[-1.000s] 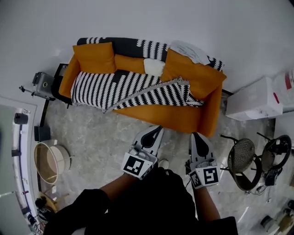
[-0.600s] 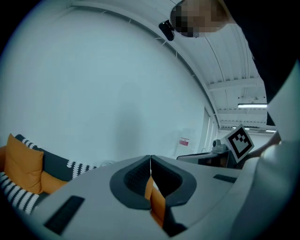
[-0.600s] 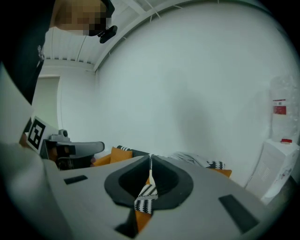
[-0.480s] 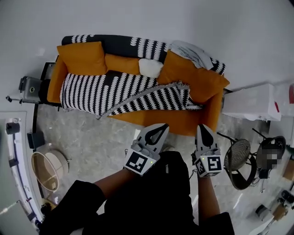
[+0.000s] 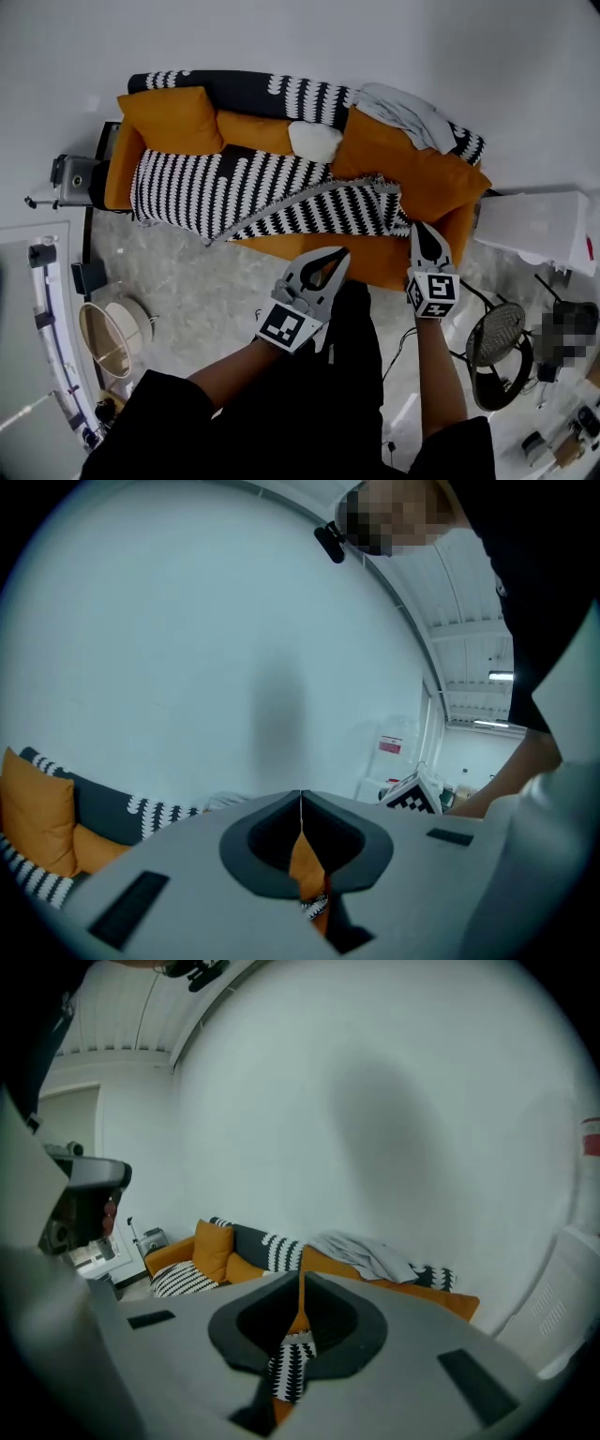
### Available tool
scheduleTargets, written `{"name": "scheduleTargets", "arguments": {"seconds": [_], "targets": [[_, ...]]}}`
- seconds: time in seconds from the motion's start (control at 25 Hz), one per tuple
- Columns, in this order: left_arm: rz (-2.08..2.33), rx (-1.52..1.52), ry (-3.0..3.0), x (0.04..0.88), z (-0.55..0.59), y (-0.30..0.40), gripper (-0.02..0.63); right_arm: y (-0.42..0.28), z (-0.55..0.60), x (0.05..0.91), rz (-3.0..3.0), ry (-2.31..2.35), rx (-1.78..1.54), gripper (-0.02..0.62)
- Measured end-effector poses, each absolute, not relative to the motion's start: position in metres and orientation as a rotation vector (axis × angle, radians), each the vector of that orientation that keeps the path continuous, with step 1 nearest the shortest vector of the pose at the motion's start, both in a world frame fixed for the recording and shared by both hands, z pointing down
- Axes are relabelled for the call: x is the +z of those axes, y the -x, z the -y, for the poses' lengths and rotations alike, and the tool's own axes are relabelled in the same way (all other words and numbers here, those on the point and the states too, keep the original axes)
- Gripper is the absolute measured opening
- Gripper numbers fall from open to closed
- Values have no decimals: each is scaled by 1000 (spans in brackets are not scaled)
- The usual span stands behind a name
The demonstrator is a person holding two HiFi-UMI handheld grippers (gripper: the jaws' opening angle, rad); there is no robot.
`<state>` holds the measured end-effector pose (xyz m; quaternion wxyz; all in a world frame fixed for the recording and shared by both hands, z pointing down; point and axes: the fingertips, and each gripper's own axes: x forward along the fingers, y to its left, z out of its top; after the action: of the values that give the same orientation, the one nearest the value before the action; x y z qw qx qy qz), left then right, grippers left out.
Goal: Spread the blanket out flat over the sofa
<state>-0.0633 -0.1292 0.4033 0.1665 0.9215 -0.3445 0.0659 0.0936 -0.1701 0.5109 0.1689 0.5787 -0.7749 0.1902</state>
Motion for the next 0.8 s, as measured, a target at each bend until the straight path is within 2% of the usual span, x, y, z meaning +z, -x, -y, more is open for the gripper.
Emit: {"name": "scheduleTargets", "arguments": {"seconds": [0.44,0.52,0.68,0.8], "targets": [[979,206,-2481,522,207,2,17,-134,235,736,2101,-1429,691,41],[960,162,-2492,536,215,-2,17,-139,243,769,2083,-1405,694,41],[954,275,-2456,573,205,3,17,-139,246,829,2059,-1323,760,42],[951,286,-2434,588,205,3,17,-141,259,864,2043,-1237,778,107]]}}
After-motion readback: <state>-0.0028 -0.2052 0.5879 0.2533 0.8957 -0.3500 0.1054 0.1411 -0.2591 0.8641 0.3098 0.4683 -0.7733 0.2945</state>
